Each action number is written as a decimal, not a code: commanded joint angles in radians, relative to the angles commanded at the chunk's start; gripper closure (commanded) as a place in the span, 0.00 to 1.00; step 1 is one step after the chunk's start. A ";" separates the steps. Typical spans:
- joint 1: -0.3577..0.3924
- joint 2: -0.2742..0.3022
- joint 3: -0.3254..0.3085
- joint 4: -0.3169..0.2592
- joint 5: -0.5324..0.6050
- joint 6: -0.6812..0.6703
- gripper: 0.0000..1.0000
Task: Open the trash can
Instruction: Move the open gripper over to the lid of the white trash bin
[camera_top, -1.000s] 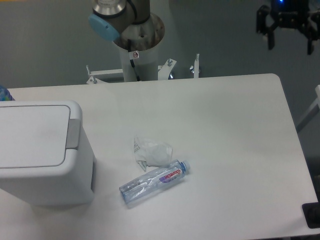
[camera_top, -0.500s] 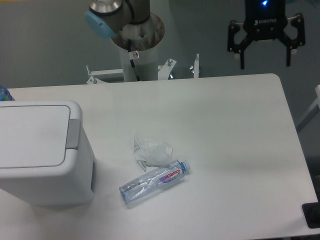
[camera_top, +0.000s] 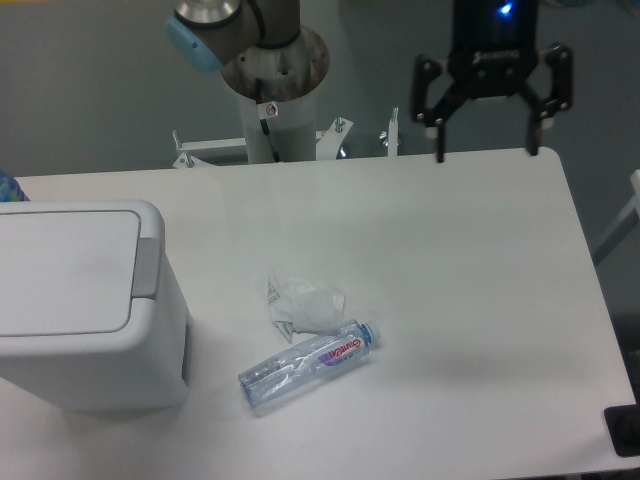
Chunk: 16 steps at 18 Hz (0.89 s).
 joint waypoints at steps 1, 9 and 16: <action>-0.021 -0.005 -0.003 0.000 0.002 -0.029 0.00; -0.173 -0.023 -0.041 0.000 -0.038 -0.221 0.00; -0.221 -0.038 -0.072 0.002 -0.124 -0.324 0.00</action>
